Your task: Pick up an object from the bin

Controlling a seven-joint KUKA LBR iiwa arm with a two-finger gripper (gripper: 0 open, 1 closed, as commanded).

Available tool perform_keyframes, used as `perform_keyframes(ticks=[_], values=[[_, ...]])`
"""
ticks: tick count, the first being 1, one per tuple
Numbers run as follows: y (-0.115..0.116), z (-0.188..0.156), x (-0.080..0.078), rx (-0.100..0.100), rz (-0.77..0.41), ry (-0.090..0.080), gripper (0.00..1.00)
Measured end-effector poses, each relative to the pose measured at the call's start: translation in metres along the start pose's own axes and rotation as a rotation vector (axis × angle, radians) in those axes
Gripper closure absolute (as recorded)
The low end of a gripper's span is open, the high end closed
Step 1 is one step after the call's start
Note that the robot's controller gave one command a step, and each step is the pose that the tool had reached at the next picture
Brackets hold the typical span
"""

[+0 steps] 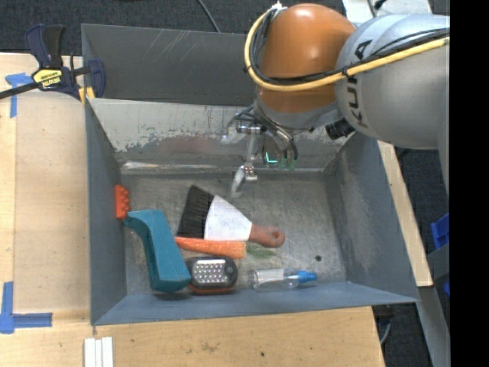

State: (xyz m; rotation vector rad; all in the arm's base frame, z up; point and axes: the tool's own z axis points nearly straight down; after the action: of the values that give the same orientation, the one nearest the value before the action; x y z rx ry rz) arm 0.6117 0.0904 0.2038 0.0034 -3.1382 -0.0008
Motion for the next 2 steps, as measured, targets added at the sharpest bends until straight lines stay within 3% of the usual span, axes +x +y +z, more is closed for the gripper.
perform_keyframes(ticks=[1, 2], values=[[0.000, -0.004, -0.002, -0.001, 0.002, -0.007, 0.00], [0.002, 0.065, 0.040, 0.000, -0.049, -0.010, 0.00]])
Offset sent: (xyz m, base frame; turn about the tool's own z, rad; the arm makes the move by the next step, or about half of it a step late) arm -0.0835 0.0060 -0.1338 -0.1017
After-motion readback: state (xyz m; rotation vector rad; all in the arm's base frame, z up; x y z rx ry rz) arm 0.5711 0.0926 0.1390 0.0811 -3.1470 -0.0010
